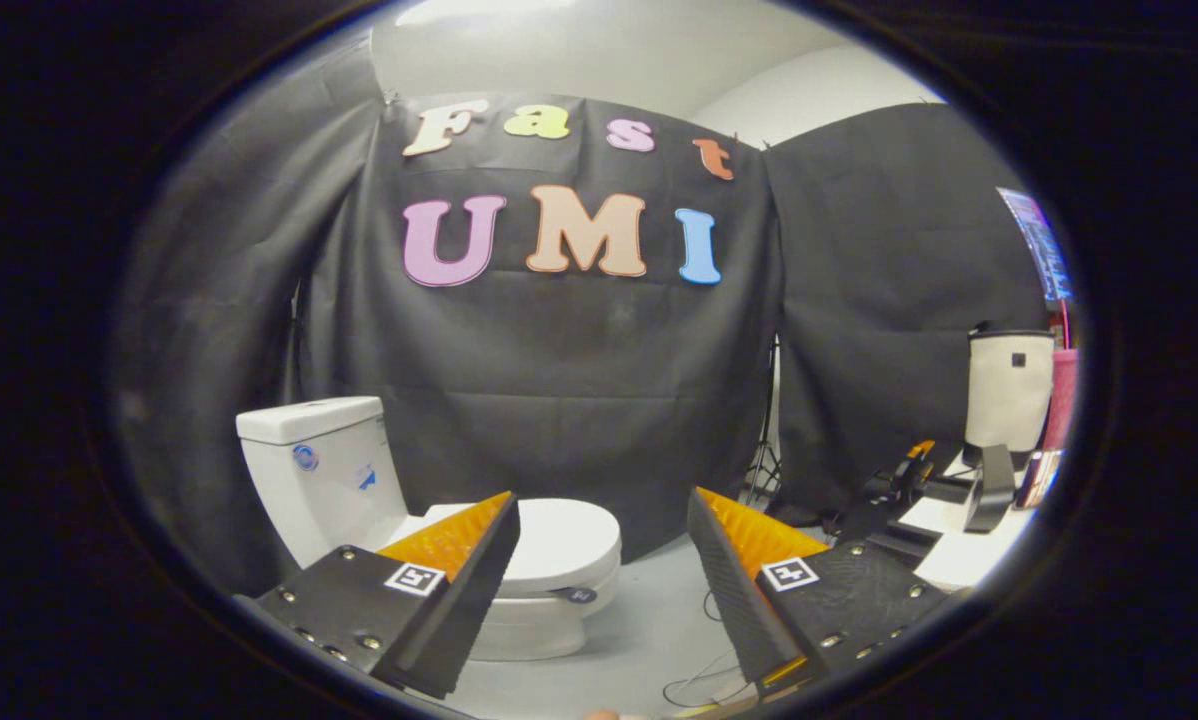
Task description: Open the toilet lid.
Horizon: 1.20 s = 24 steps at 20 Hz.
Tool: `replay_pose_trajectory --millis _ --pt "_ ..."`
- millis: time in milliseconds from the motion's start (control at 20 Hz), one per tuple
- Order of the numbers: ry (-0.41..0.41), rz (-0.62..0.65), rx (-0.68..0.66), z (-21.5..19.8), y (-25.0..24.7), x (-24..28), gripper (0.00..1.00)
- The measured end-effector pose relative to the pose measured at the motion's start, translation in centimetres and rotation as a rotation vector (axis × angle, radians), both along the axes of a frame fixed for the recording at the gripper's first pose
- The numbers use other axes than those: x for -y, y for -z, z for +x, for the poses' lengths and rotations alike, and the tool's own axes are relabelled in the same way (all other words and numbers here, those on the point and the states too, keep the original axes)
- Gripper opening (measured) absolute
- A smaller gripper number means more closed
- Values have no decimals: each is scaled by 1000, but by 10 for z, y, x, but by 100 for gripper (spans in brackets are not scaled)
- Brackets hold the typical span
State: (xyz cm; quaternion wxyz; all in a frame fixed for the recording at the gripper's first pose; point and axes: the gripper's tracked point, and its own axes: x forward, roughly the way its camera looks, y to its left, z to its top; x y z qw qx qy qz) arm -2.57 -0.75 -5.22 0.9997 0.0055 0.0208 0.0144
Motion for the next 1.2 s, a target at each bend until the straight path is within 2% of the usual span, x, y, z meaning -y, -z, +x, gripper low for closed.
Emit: replay_pose_trajectory --millis 900,1200 --pt "5 23 -31 4 21 7 99" --pt "38 77 -79 24 41 17 99"
